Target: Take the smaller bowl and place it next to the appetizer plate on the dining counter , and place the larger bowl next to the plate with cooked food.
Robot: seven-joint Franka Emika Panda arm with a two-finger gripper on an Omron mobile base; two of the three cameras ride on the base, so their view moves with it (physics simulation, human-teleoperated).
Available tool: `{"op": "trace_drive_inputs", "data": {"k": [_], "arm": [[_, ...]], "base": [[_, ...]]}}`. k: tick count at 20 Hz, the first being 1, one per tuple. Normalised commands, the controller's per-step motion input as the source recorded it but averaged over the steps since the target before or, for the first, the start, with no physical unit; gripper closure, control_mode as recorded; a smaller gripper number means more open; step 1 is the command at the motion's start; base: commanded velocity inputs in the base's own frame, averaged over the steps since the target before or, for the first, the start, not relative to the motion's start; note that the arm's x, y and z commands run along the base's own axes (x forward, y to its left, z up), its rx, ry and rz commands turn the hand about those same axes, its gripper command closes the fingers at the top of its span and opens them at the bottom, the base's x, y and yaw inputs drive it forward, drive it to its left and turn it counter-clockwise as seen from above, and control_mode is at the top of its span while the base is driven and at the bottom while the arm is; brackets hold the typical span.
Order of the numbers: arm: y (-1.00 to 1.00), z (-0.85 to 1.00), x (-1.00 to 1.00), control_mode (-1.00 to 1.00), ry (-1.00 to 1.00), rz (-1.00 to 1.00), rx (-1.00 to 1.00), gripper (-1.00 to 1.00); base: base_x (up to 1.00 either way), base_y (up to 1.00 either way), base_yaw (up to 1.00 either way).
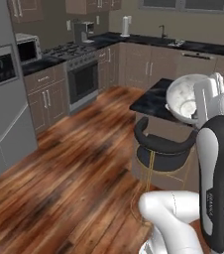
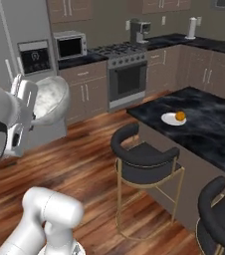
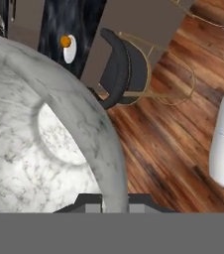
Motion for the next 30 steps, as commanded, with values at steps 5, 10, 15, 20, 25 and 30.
{"op": "trace_drive_inputs", "data": {"k": [5, 10, 15, 20, 25, 30], "arm": [[0.00, 0.00, 0.00, 1.00, 0.00, 0.00, 0.00, 1.00], [0.00, 0.00, 0.00, 1.00, 0.00, 0.00, 0.00, 1.00], [0.00, 0.00, 0.00, 1.00, 0.00, 0.00, 0.00, 1.00], [0.00, 0.00, 0.00, 1.00, 0.00, 0.00, 0.00, 1.00], [0.00, 0.00, 0.00, 1.00, 0.00, 0.00, 0.00, 1.00], [0.00, 0.00, 0.00, 1.00, 0.00, 0.00, 0.00, 1.00]], "base": [[1.00, -0.18, 0.00], [1.00, 0.00, 0.00], [1.00, -0.16, 0.01], [1.00, -0.25, 0.00], [1.00, -0.40, 0.22], [1.00, -0.23, 0.11]]}}
